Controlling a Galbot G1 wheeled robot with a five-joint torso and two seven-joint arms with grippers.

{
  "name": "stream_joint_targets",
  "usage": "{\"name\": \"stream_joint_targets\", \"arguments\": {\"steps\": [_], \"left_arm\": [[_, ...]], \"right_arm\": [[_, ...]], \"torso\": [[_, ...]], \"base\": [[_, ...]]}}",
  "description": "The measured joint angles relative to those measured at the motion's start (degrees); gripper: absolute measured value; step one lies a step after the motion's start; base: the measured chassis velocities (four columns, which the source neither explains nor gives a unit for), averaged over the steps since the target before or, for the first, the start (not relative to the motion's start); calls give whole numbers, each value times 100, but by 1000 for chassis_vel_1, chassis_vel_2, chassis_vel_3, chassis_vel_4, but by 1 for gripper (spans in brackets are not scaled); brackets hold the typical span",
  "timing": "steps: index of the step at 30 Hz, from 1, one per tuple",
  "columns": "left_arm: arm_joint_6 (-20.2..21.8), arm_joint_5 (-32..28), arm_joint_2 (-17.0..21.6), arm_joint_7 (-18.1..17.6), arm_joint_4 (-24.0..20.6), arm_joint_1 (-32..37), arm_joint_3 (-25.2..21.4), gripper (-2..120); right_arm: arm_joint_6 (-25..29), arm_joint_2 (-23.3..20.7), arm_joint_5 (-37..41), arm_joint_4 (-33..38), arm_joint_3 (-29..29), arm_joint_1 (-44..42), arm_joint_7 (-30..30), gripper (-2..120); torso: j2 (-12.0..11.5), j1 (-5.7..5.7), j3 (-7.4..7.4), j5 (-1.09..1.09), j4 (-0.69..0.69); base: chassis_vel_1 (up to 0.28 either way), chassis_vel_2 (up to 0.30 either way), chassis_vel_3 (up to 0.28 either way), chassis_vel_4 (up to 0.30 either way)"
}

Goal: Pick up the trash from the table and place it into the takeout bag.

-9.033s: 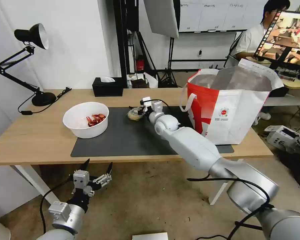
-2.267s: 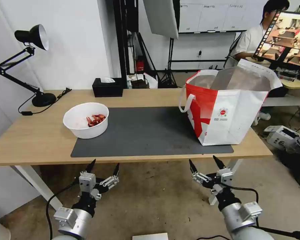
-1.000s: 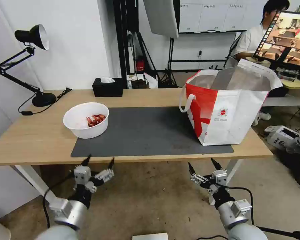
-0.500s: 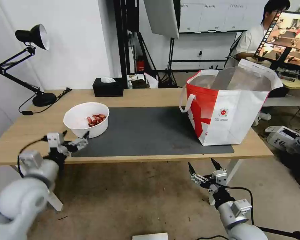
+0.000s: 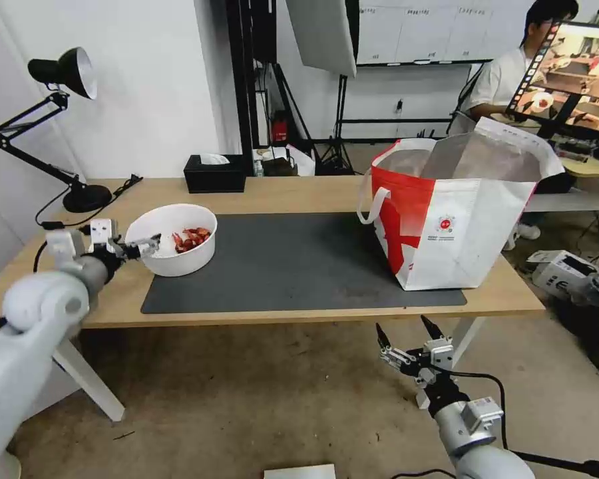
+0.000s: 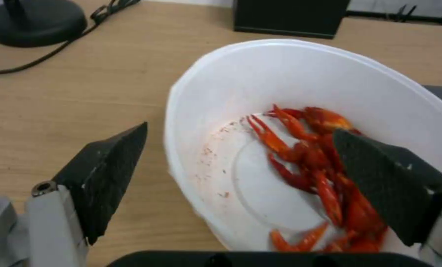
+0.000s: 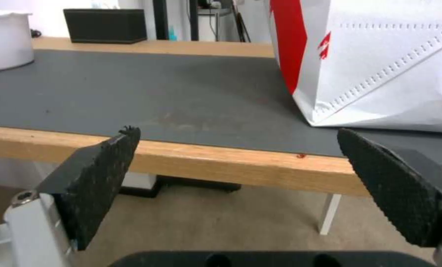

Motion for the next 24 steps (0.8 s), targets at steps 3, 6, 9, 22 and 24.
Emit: {"name": "stream_joint_targets", "arguments": {"steps": [3,6,9,22,24], "left_arm": [[454,-348,0,-236,233,-432,174,100],[719,-655,-26,-579,473,-835,417,100],[744,-795,-47,-756,623,-1037,582,100],[721,-889,-141,-1197,1133,-1512,1072,100],[719,-893,-153,-1229,1182,-1542,1106,100]], "right_arm": [[0,0,0,0,0,0,1,100],[0,0,0,0,0,0,0,100],[0,0,0,0,0,0,0,100],[0,0,0,0,0,0,0,100],[0,0,0,1,0,0,0,100]], "torso": [[0,0,0,2,0],[0,0,-1,2,-1],[0,0,0,1,0],[0,-1,-1,2,0],[0,-1,-1,1,0]], "base": [[0,0,0,0],[0,0,0,0],[0,0,0,0],[0,0,0,0],[0,0,0,0]]}}
